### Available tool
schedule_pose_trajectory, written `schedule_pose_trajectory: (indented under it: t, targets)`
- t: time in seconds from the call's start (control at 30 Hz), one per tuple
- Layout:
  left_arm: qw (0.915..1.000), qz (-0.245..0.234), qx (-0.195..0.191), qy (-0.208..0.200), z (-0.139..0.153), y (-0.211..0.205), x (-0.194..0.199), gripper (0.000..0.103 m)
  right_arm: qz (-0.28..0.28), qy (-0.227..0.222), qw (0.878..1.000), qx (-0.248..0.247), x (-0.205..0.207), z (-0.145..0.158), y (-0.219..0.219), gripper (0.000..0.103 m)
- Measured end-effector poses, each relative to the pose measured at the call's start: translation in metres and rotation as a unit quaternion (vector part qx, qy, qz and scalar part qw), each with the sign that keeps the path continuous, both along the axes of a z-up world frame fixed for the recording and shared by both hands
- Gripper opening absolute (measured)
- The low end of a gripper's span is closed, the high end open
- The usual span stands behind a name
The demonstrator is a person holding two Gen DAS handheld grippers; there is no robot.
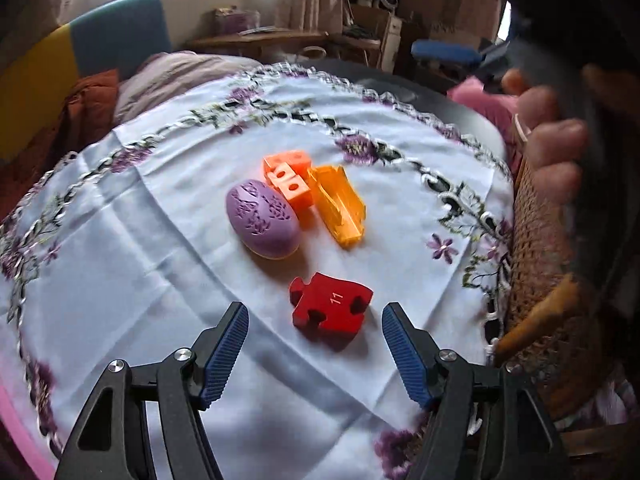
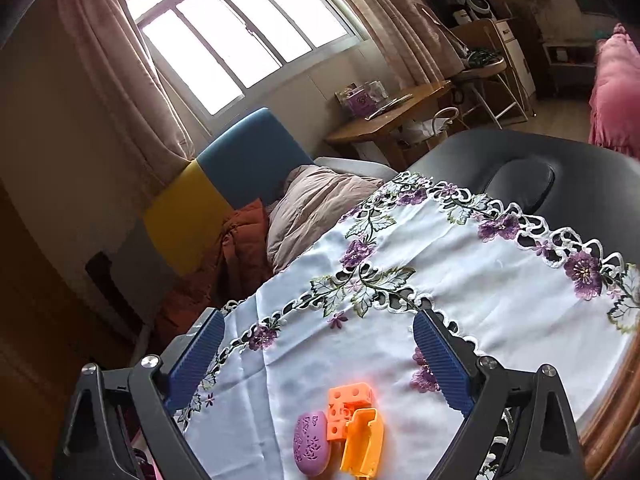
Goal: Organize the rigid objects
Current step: 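Grasp the red puzzle piece with the left tool, then lift the red puzzle piece with the left tool while the right tool grasps the purple soap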
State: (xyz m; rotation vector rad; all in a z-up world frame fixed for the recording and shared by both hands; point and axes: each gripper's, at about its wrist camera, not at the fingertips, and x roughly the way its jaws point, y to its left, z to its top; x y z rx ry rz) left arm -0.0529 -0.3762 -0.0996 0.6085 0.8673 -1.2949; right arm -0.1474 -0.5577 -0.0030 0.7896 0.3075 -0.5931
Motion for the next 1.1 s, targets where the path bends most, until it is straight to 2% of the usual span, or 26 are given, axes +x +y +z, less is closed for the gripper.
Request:
schedule_pose_trajectory:
  t: [0.2,0.23,0.27,0.3,0.37,0.47,0.53,0.67,0.73,0.9,1.0,1.07,1.1]
  targets:
    - [1.0,0.003,0.005,0.003,-0.012,-0.017,0.002,0.07,0.004,-0.002,1.0,0.007,0.001,-0.002,-0.002,0.096]
    - [1.0,0.006,0.007,0.001,-0.015,-0.019,0.001,0.064,0.005,-0.001,1.0,0.009,0.001,-0.003,-0.002,0.096]
    - [0.9999,0.009,0.002,-0.006,-0.016,-0.018,0.001,0.049,0.005,-0.001,1.0,0.01,0.001,-0.003,-0.002,0.096]
    - [0.9997,0.013,-0.003,-0.02,-0.016,-0.016,-0.001,0.049,0.005,-0.001,1.0,0.011,0.001,-0.003,-0.003,0.096]
    - [0.9997,0.016,-0.01,-0.015,-0.016,-0.011,0.0,0.049,0.005,-0.001,1.0,0.014,0.001,-0.005,-0.004,0.096]
    - [0.9981,0.056,-0.021,-0.017,-0.011,0.006,0.006,0.049,0.003,0.003,1.0,0.021,0.001,-0.007,-0.006,0.096]
    - [0.9944,0.101,-0.023,-0.021,-0.009,0.025,0.016,0.049,0.003,0.008,1.0,0.025,0.002,-0.008,-0.007,0.096]
    - [0.9794,0.196,-0.008,-0.048,-0.011,0.062,0.039,0.049,0.01,0.028,0.999,0.034,0.008,-0.011,-0.009,0.096]
    - [0.9728,0.224,-0.012,-0.055,-0.014,0.078,0.048,0.049,0.018,0.041,0.998,0.042,0.013,-0.014,-0.01,0.096]
    - [0.9712,0.222,-0.034,-0.08,-0.02,0.09,0.044,0.049,0.032,0.086,0.994,0.063,0.024,-0.022,-0.011,0.096]
    - [0.9704,0.223,-0.044,-0.08,-0.021,0.091,0.043,0.049,0.071,0.114,0.988,0.071,0.037,-0.027,-0.006,0.096]
    - [0.9705,0.224,-0.047,-0.076,-0.021,0.092,0.044,0.049,0.112,0.141,0.982,0.062,0.052,-0.029,0.003,0.092]
    - [0.9705,0.224,-0.048,-0.076,-0.021,0.092,0.044,0.049,0.133,0.153,0.977,0.062,0.06,-0.031,0.007,0.085]
